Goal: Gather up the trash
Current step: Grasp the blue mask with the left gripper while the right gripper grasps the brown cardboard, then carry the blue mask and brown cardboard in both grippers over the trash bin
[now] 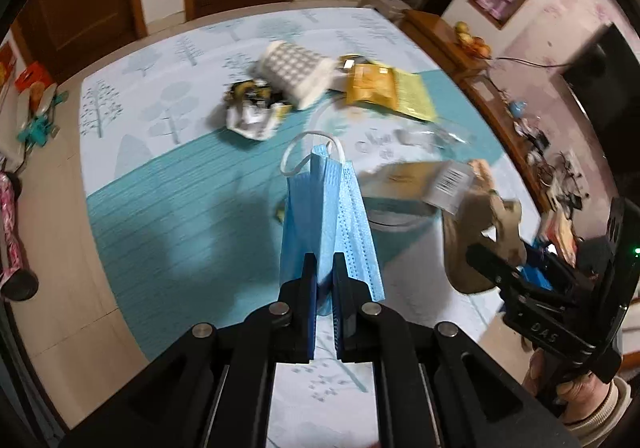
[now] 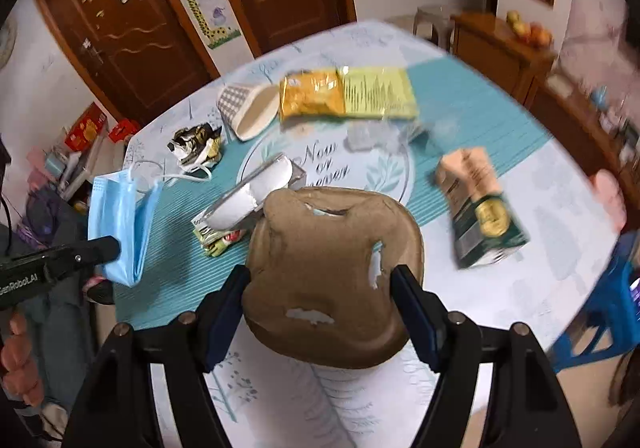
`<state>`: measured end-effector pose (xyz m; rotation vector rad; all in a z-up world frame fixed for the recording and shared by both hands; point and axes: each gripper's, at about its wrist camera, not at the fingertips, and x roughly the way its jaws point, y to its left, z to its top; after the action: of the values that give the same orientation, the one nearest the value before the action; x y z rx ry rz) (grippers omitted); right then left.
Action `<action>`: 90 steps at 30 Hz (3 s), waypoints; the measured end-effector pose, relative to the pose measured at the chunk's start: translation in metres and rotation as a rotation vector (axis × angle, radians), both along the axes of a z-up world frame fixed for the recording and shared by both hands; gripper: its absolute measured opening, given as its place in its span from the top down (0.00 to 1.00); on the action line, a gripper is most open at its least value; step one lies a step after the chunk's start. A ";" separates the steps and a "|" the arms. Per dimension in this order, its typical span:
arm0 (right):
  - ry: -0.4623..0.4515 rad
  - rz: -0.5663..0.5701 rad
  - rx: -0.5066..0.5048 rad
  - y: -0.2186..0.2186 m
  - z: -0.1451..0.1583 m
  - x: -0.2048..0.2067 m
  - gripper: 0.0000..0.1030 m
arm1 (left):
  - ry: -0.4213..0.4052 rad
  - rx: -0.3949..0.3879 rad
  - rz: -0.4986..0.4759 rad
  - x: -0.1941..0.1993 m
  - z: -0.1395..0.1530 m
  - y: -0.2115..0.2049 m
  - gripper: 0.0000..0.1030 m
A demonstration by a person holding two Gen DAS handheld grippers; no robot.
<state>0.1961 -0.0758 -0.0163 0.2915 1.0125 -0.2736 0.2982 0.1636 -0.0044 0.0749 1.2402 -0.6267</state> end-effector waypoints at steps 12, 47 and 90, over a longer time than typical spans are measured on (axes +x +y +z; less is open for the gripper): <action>-0.064 0.071 -0.132 0.017 0.046 -0.022 0.30 | -0.013 -0.071 -0.084 -0.049 0.026 -0.020 0.96; 0.216 0.102 -0.025 -0.042 -0.051 -0.104 0.31 | 0.074 0.025 -0.100 -0.125 -0.012 -0.083 0.96; 0.024 0.230 0.187 -0.112 -0.085 -0.212 0.32 | 0.080 0.026 0.170 -0.285 -0.070 -0.124 0.96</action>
<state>-0.0160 -0.1881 -0.1014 0.3381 1.0872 0.0268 0.0132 0.0399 -0.0747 -0.0341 1.3171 -0.4692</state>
